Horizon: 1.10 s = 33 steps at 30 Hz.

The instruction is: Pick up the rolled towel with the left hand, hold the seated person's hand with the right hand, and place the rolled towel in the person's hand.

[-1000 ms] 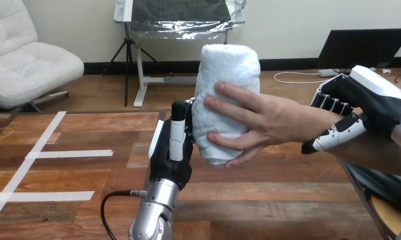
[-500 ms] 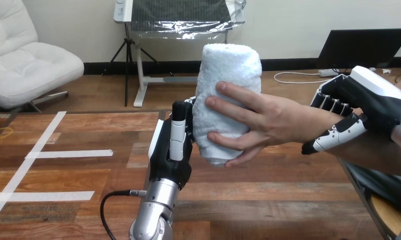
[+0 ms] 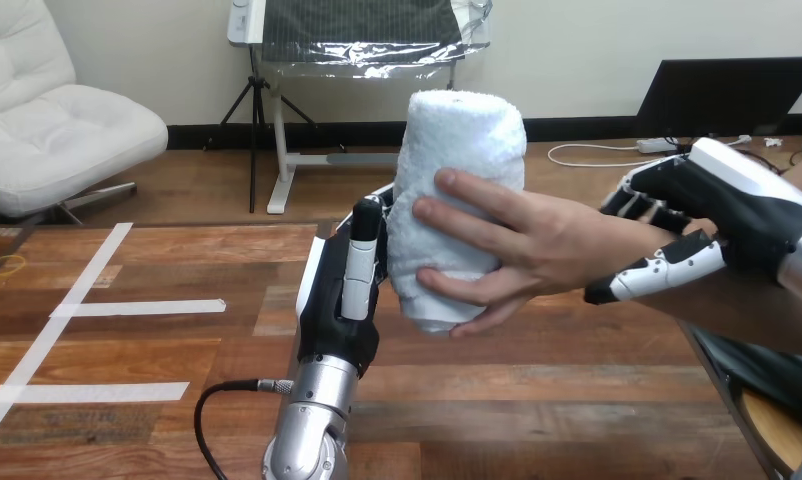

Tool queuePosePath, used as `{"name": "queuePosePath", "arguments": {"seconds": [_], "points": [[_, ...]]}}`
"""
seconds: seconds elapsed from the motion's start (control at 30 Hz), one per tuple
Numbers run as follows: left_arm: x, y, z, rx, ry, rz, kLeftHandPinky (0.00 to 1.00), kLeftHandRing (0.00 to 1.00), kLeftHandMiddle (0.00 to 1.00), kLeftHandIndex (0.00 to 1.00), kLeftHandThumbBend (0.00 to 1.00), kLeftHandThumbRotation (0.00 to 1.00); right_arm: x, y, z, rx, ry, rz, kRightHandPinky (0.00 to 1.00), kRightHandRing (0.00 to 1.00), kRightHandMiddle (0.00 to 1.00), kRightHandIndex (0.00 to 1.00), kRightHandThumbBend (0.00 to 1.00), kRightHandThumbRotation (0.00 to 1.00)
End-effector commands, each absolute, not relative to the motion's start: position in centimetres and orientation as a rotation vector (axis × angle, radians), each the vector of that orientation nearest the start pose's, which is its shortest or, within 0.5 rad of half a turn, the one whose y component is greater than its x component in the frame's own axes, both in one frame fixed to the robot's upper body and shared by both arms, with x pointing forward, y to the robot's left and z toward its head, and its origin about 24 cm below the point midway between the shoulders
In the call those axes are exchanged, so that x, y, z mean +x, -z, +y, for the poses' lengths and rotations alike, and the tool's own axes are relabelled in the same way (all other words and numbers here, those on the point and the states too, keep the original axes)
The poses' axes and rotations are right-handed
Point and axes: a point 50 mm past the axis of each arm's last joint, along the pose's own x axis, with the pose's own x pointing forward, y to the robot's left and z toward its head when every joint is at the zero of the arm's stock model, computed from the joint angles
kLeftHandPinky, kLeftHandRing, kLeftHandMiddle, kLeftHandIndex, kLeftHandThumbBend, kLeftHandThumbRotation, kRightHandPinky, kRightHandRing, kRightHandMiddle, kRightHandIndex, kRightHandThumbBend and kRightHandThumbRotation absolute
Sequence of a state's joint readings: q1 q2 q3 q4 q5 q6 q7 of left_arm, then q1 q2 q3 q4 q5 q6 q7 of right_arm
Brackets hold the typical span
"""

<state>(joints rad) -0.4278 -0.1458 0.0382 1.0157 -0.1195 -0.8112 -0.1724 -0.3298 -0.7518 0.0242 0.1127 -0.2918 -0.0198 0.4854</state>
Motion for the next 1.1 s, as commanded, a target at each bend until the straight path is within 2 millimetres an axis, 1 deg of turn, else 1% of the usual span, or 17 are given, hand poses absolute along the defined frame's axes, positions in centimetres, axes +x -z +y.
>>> {"name": "queuePosePath", "arguments": {"seconds": [0.0,0.1,0.4,0.67,0.83,1.07], "points": [[29.3,-1.4,7.2,-0.235,0.21,-0.232,0.98,0.96,0.95,0.9,1.0,1.0,30.6,-14.7,-24.7,-1.074,-0.396,0.006,0.63,0.74,0.77,0.78,1.0,0.47],[29.4,-1.4,7.3,-0.237,0.199,-0.229,0.99,0.98,0.98,0.94,1.0,1.0,30.6,-14.7,-24.7,-1.072,-0.404,0.003,0.66,0.79,0.82,0.83,1.0,0.53],[29.5,-1.5,7.6,-0.23,0.176,-0.23,1.0,1.0,1.0,0.99,1.0,1.0,30.4,-14.9,-24.6,-1.077,-0.421,-0.004,0.69,0.86,0.88,0.92,1.0,0.65],[29.5,-1.5,8.0,-0.226,0.161,-0.228,1.0,1.0,1.0,1.0,1.0,1.0,30.3,-15.1,-24.5,-1.08,-0.429,-0.008,0.7,0.89,0.92,0.95,1.0,0.74],[29.5,-1.5,8.2,-0.226,0.149,-0.227,1.0,1.0,1.0,1.0,1.0,1.0,30.2,-15.2,-24.5,-1.08,-0.43,-0.013,0.71,0.91,0.94,0.96,1.0,0.77],[29.4,-1.6,8.4,-0.233,0.123,-0.237,1.0,1.0,1.0,1.0,1.0,1.0,29.9,-15.3,-24.6,-1.072,-0.419,-0.033,0.75,0.94,0.96,0.96,1.0,0.81]]}}
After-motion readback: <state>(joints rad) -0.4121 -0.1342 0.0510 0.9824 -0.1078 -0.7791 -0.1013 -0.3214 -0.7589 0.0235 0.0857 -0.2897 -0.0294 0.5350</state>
